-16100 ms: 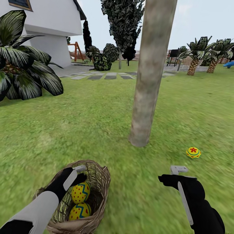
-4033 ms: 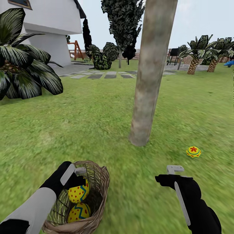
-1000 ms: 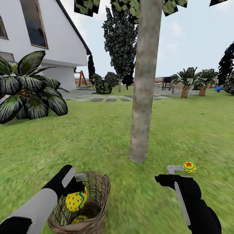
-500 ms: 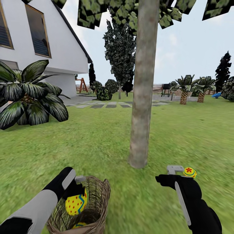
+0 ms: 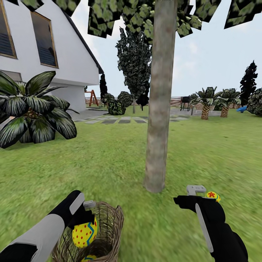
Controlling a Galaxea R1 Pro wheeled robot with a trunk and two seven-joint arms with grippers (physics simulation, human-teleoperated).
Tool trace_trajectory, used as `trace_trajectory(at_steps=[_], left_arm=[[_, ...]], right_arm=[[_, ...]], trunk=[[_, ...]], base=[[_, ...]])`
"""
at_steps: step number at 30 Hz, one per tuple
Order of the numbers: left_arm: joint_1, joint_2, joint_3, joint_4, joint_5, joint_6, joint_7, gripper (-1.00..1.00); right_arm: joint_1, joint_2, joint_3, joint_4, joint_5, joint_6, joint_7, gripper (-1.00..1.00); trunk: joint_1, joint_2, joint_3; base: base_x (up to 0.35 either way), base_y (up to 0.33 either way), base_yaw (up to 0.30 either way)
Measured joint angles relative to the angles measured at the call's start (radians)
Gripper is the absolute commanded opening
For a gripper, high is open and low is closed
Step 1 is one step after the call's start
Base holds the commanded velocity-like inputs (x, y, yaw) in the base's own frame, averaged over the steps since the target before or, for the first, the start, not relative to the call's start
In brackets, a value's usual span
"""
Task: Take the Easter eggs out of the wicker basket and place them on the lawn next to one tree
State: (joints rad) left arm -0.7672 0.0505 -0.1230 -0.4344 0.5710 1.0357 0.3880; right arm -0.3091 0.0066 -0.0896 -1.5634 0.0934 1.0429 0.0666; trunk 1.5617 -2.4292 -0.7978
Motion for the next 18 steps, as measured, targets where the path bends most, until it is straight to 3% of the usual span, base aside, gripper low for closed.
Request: trace_trajectory(at_steps=[13,18], left_arm=[[0.003,-0.001,0.003,0.011,0.0,-0.002,0.0,-1.0],[0.016,-0.001,0.003,0.011,0.0,-0.031,-0.007,-1.0]], right_arm=[[0.0,-0.003,-0.001,0.019,0.0,0.0,0.0,1.0],[0.0,-0.002,0.0,0.02,0.0,0.0,0.0,1.0]], trunk=[[-0.05,0.091,0.041],[-0.069,0.126,0.056]], base=[[0.0,0.0,0.0],[0.0,0.0,0.0]])
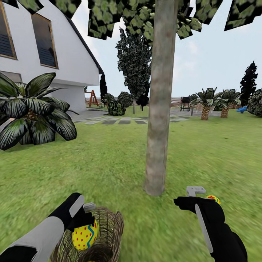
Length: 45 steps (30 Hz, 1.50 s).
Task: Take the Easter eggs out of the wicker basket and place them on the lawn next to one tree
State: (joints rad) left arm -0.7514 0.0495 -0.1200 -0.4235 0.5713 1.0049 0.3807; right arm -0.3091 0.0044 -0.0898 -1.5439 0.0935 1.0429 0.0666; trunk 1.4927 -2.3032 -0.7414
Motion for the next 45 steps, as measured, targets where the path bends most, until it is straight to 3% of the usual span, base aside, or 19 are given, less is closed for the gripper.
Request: trace_trajectory(at_steps=[12,39,45], left_arm=[[0.01,-0.005,-0.001,0.0,0.0,-0.027,-0.003,-1.0],[0.012,-0.017,-0.002,0.0,-0.001,-0.077,-0.003,-1.0],[0.012,-0.025,-0.001,0.0,0.0,-0.078,-0.003,-1.0]], right_arm=[[-0.001,0.0,0.0,0.0,0.0,0.0,0.0,1.0],[-0.001,-0.003,-0.002,0.008,0.0,0.0,0.0,1.0],[-0.001,-0.003,-0.002,0.009,0.0,0.0,0.0,1.0]], trunk=[[-0.046,0.084,0.038],[-0.046,0.084,0.038],[-0.069,0.126,0.056]], base=[[0.0,0.0,0.0],[-0.105,0.0,0.0],[-0.01,0.0,0.0]])
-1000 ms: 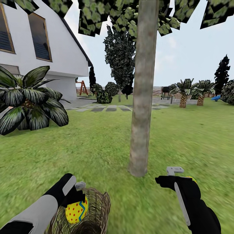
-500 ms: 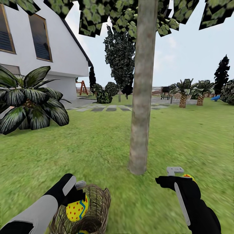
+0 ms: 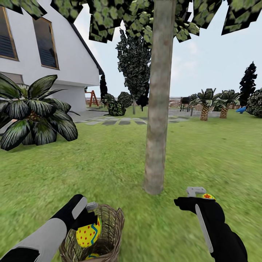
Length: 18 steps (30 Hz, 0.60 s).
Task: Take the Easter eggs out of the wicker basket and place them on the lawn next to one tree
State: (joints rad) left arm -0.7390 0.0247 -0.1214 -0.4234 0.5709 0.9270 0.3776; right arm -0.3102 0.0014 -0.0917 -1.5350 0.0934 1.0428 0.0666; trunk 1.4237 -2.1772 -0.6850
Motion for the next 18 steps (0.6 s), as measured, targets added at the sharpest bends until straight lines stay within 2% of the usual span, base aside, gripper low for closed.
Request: trace_trajectory(at_steps=[3,7,12,15,18], left_arm=[[0.001,-0.001,-0.001,-0.001,0.0,0.0,0.0,-1.0],[0.031,-0.001,-0.003,-0.011,-0.002,0.0,-0.001,-1.0],[0.048,-0.001,-0.003,-0.059,-0.001,0.004,-0.002,-1.0],[0.079,-0.002,-0.004,-0.135,0.0,0.012,0.001,-1.0],[0.138,0.0,-0.006,-0.273,-0.002,0.067,0.005,-1.0]], right_arm=[[0.0,0.0,0.0,0.0,0.0,0.0,0.0,1.0],[0.0,0.0,-0.001,0.0,0.0,0.0,0.0,1.0],[0.0,0.0,-0.001,0.0,0.0,0.0,0.0,1.0],[0.0,0.0,0.0,0.0,0.0,0.0,0.0,1.0],[0.0,0.0,0.0,0.0,0.0,0.0,0.0,1.0]], trunk=[[-0.011,0.021,0.009],[-0.027,0.049,0.022],[-0.046,0.084,0.038],[-0.058,0.105,0.047],[-0.069,0.126,0.056]], base=[[-0.001,0.0,0.0],[0.0,0.0,0.0],[0.0,0.0,0.0],[0.0,0.0,0.0],[0.0,0.0,0.0]])
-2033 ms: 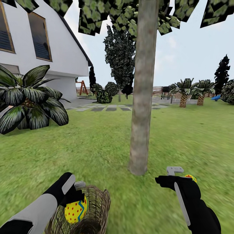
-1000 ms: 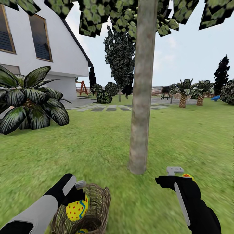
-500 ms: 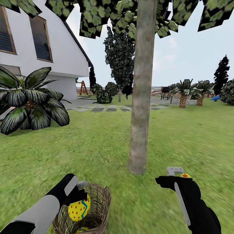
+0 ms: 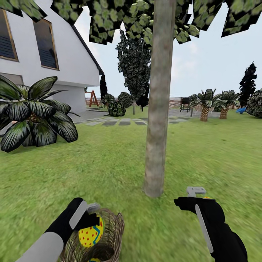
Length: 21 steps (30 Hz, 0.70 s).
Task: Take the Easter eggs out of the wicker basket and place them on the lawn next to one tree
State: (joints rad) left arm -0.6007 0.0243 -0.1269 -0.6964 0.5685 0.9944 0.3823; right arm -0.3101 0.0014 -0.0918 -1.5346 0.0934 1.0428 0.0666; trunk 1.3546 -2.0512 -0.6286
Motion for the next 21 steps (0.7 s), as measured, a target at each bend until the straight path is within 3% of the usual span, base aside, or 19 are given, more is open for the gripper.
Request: trace_trajectory(at_steps=[4,14,18,21], left_arm=[[0.056,0.0,-0.001,-0.153,-0.001,0.051,0.018,-1.0],[0.157,-0.001,-0.002,-0.413,0.004,0.051,0.11,-1.0],[0.218,-0.003,-0.003,-0.568,0.004,0.051,0.178,-1.0],[0.246,-0.028,-0.006,-0.692,0.005,0.05,0.266,-1.0]], right_arm=[[0.0,0.0,0.0,0.0,0.0,0.0,0.0,1.0],[-0.001,0.0,0.0,0.023,0.0,0.0,0.0,1.0],[-0.001,0.0,-0.001,0.023,0.0,0.0,0.0,1.0],[-0.001,0.0,-0.002,0.024,0.0,0.0,0.0,1.0]], trunk=[[-0.015,0.028,0.013],[-0.054,0.098,0.044],[-0.069,0.126,0.056],[-0.081,0.147,0.066]], base=[[0.0,0.0,0.0],[0.0,0.0,0.0],[0.0,0.0,0.0],[0.0,0.0,0.0]])
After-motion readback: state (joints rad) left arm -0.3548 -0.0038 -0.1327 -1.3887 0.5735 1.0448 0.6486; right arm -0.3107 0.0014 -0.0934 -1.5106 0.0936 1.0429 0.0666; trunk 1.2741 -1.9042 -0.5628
